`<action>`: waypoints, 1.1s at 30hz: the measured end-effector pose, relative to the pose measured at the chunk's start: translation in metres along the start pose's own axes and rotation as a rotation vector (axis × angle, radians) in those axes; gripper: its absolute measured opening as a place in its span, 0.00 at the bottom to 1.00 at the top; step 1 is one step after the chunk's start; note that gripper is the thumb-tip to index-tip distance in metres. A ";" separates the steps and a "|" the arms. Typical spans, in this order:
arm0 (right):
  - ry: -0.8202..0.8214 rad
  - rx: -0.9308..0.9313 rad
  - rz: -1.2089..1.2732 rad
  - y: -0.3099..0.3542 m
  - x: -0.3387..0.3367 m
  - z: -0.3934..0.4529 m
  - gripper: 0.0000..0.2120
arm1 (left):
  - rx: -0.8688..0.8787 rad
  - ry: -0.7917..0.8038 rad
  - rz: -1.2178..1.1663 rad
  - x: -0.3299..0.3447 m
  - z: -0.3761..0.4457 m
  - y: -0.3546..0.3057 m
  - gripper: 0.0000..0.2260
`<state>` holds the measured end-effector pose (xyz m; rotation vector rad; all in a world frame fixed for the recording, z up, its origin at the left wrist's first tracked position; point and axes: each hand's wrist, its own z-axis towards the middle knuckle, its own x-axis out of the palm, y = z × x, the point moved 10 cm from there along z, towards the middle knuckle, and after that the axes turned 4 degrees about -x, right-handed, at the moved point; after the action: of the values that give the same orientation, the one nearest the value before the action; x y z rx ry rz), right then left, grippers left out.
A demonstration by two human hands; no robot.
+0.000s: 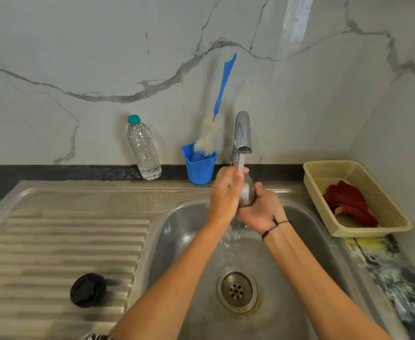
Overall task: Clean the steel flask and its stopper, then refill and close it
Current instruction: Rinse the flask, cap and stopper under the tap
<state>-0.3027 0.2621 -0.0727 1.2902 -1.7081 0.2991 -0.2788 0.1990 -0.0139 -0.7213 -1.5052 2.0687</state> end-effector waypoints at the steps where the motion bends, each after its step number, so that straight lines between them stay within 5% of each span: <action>1: 0.005 0.017 -0.001 0.001 0.002 0.000 0.19 | 0.131 0.039 0.092 0.003 -0.003 -0.009 0.21; 4: 0.024 0.015 -0.058 0.005 0.007 0.000 0.19 | 0.437 0.128 0.304 0.008 -0.008 -0.015 0.24; 7: 0.029 -0.045 -0.117 0.010 0.009 0.001 0.19 | 0.447 0.118 0.379 0.006 -0.004 -0.014 0.25; 11: 0.031 -0.118 -0.206 0.013 0.008 -0.001 0.18 | 0.250 -0.045 0.487 -0.002 0.001 -0.019 0.25; 16: 0.015 -0.264 -0.499 0.023 0.004 -0.003 0.16 | -0.054 0.071 0.713 0.002 0.009 0.004 0.16; 19: -0.031 -0.385 -0.778 0.032 0.008 -0.006 0.17 | -0.392 0.091 0.401 -0.002 0.009 0.025 0.18; 23: -0.058 -0.450 -0.792 0.037 0.009 -0.012 0.12 | -0.698 0.229 0.172 0.005 0.001 0.039 0.15; 25: -0.044 -0.445 -0.740 0.038 0.010 -0.013 0.11 | -0.652 0.138 0.121 0.004 0.002 0.033 0.15; 28: -0.014 -0.395 -0.536 0.044 0.011 -0.010 0.11 | -0.193 -0.054 0.260 -0.001 0.005 0.001 0.17; 30: 0.000 -0.323 -0.383 0.043 0.009 -0.007 0.13 | 0.016 -0.034 0.289 0.001 -0.003 -0.007 0.16; 33: -0.003 -0.252 -0.341 0.032 0.002 -0.004 0.18 | -0.062 -0.003 0.228 -0.004 0.000 0.013 0.15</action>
<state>-0.3279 0.2776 -0.0586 1.3611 -1.4431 -0.1147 -0.2768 0.1928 -0.0257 -0.9534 -1.5563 2.1956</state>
